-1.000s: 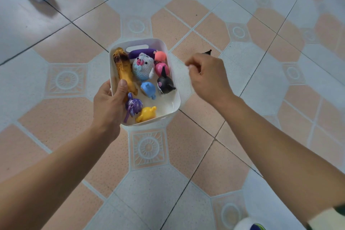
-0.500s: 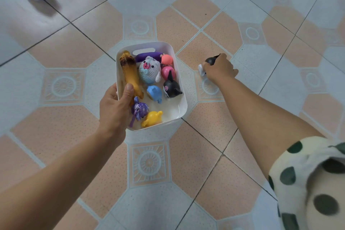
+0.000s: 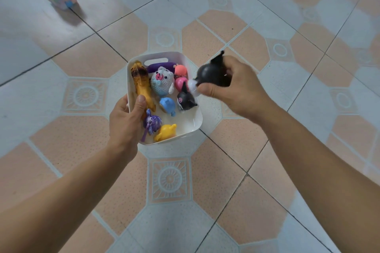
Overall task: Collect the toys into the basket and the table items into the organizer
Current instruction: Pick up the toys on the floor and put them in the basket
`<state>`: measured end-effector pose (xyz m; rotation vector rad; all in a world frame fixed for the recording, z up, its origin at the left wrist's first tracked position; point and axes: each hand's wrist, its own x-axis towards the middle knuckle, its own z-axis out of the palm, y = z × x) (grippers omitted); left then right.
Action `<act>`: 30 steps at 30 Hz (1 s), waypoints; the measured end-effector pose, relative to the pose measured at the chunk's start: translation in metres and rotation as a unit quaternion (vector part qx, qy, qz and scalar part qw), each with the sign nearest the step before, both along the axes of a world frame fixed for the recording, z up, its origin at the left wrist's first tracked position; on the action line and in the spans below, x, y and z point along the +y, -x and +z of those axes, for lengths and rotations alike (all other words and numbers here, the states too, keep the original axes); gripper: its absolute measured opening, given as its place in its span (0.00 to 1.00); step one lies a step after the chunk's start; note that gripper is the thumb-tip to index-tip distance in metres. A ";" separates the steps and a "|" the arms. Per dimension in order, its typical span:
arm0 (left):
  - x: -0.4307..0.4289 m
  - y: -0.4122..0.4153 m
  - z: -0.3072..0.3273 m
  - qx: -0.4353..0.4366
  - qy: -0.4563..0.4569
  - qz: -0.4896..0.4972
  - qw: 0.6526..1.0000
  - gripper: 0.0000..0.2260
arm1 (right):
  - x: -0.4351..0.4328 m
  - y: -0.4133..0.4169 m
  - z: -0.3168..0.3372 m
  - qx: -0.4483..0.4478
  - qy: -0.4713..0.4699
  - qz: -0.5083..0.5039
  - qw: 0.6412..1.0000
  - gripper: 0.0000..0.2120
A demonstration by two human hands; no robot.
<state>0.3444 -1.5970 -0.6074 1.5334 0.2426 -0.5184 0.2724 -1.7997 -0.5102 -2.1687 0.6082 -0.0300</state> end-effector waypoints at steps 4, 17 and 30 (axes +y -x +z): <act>0.013 -0.003 0.008 -0.009 0.000 0.016 1.000 0.15 | 0.046 0.004 0.008 0.047 0.093 0.167 0.981 0.23; 0.065 -0.026 0.011 -0.024 -0.022 0.086 0.996 0.17 | 0.118 -0.038 -0.014 0.044 0.372 0.303 0.876 0.15; 0.125 -0.087 0.039 0.003 0.018 0.188 0.982 0.21 | 0.169 -0.138 0.042 -0.019 0.316 0.312 0.896 0.13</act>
